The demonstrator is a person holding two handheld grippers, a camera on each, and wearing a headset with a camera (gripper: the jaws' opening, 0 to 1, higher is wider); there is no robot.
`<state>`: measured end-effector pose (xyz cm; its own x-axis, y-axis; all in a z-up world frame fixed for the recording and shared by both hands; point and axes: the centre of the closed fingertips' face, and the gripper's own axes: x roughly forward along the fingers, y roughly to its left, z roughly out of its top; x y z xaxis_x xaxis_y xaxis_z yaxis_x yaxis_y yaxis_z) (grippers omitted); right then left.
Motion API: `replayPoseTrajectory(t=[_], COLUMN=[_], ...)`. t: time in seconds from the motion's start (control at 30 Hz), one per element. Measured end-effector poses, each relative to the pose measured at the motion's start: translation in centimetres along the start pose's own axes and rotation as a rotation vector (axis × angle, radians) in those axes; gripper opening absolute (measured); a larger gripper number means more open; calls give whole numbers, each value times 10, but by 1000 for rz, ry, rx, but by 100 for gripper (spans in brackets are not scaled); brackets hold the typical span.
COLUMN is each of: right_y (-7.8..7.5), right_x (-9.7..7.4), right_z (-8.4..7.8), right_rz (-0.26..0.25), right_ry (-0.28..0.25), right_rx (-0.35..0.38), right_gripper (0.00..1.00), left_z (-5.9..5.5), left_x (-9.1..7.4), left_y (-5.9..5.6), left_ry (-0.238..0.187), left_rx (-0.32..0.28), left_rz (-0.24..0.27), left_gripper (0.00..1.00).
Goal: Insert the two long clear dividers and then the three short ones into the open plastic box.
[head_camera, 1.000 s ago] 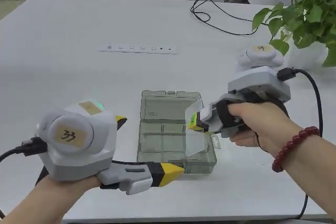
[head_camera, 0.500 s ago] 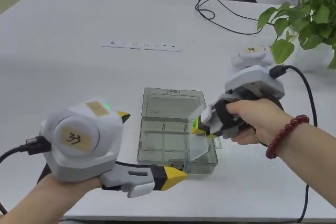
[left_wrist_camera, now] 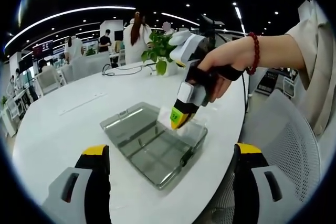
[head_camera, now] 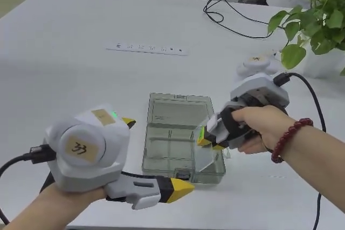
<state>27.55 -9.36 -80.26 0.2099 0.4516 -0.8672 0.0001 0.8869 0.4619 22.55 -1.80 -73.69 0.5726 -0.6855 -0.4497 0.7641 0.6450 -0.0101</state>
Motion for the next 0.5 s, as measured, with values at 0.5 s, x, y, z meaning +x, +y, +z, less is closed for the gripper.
replayPoseTrajectory(t=[0.5], right_y=[-7], right_x=[11], right_z=[8], right_rz=[4], right_ry=[31], right_rx=[34], right_gripper=[6], left_z=[-2], left_x=[-1], left_y=[8], left_ry=[14], left_rx=[2], left_rz=[15], left_gripper=[100])
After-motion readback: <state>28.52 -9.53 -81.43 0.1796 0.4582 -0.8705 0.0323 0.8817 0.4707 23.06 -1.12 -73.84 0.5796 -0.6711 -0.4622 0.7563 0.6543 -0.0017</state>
